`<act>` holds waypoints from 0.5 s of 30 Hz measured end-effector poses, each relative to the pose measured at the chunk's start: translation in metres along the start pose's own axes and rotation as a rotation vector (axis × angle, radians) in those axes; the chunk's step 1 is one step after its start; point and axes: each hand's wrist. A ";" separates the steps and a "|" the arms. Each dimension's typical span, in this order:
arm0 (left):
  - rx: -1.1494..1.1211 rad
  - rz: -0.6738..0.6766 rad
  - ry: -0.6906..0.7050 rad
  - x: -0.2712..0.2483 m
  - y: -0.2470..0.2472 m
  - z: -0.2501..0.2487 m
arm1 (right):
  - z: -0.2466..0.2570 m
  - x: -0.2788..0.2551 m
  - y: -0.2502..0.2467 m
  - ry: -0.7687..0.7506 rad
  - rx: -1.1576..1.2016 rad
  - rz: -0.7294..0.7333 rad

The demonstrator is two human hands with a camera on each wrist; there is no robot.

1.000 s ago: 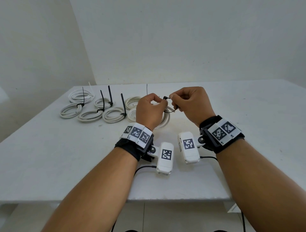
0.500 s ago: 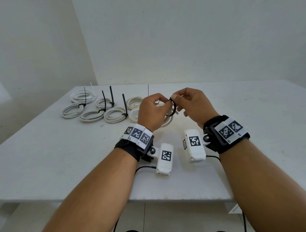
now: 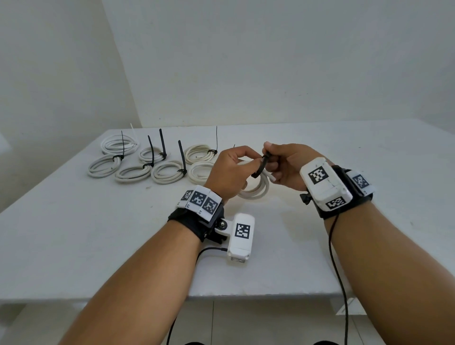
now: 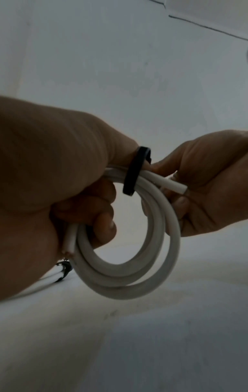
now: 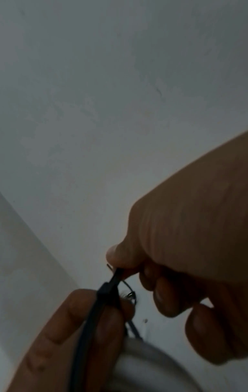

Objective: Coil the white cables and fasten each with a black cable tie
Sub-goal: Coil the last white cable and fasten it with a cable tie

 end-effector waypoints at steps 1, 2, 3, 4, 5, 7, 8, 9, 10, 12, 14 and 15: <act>-0.008 0.013 0.003 -0.001 0.000 0.000 | 0.001 0.002 -0.004 -0.021 0.003 -0.034; -0.030 0.027 0.005 -0.001 0.000 0.001 | 0.003 0.003 -0.008 -0.055 0.015 -0.080; -0.060 0.042 0.004 -0.001 0.000 0.001 | 0.004 0.004 -0.011 -0.092 0.029 -0.138; -0.089 0.057 -0.001 -0.001 0.000 0.001 | 0.004 0.005 -0.013 -0.129 0.035 -0.199; -0.109 0.070 -0.005 -0.001 0.001 0.000 | 0.004 0.006 -0.014 -0.159 0.025 -0.253; -0.150 0.070 -0.021 -0.001 0.002 -0.001 | 0.001 0.007 -0.010 -0.187 -0.019 -0.299; -0.186 0.060 -0.035 0.000 0.001 -0.001 | 0.000 0.008 -0.007 -0.174 -0.026 -0.283; -0.225 0.047 -0.046 0.000 -0.001 -0.001 | -0.001 0.008 -0.003 -0.144 -0.021 -0.241; -0.264 0.035 -0.058 0.001 -0.003 -0.002 | -0.003 0.009 0.000 -0.104 -0.023 -0.182; -0.296 0.014 -0.091 0.003 -0.006 -0.002 | -0.005 0.008 0.003 -0.059 -0.101 -0.060; -0.269 0.007 -0.112 0.002 -0.007 -0.001 | -0.006 0.005 0.004 -0.105 -0.190 0.016; -0.255 0.011 -0.125 0.002 -0.006 -0.001 | -0.005 0.004 0.004 -0.145 -0.223 0.012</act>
Point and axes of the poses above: each hand's wrist, its own x-axis towards the middle knuckle, its own y-axis out of the palm, z = x × y, and after that the axes turned 9 degrees about -y, right-handed
